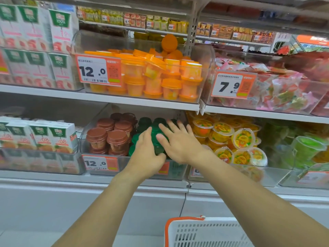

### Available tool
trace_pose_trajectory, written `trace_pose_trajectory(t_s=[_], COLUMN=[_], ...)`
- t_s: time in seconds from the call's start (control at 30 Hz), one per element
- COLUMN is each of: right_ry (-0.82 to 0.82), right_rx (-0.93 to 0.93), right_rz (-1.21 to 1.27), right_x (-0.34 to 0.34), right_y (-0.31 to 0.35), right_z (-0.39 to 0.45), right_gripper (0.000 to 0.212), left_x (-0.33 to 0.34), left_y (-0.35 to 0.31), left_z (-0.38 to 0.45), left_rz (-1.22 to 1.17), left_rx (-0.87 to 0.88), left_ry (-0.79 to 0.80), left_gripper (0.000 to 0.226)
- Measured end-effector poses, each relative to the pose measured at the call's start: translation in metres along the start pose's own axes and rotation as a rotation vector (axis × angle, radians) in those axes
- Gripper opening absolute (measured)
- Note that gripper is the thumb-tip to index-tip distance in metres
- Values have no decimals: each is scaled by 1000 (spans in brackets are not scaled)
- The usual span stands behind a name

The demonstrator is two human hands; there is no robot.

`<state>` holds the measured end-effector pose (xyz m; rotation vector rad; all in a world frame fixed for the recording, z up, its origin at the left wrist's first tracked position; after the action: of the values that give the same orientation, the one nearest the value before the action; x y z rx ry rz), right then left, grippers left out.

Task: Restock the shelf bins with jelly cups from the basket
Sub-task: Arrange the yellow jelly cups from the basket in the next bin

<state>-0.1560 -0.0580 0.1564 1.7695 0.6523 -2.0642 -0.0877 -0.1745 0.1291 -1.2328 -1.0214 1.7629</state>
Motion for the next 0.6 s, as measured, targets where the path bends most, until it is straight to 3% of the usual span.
trace_pose_trajectory(t_s=[0.1, 0.2, 0.33, 0.4, 0.6], right_ry=[-263, -216, -53, 16, -35], right_rx=[-69, -146, -198, -254, -248], right_rz=[181, 453, 450, 375, 382], right_x=[-19, -23, -13, -5, 8], right_y=[25, 60, 100, 117, 134], right_z=[-9, 2, 32, 39, 45], right_gripper=[56, 52, 56, 55, 54], left_x=[-37, -72, -93, -96, -106], left_y=[-4, 11, 45, 52, 56], left_z=[-12, -11, -11, -13, -11], left_rz=[151, 434, 641, 657, 598], left_rx=[253, 226, -52, -66, -36], left_ry=[-234, -343, -216, -137, -101], left_gripper=[65, 61, 74, 82, 84])
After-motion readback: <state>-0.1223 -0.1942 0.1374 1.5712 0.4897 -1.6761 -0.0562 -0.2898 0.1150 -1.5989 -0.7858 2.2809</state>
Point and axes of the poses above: each hand's wrist, its own z-axis towards the middle knuckle, its own x-axis out of the palm, y = z × x, the point moved 3 cm from there along z, towards the middle knuckle, and after that the axes turned 12 degrees about -z, right-handed, at the moved point
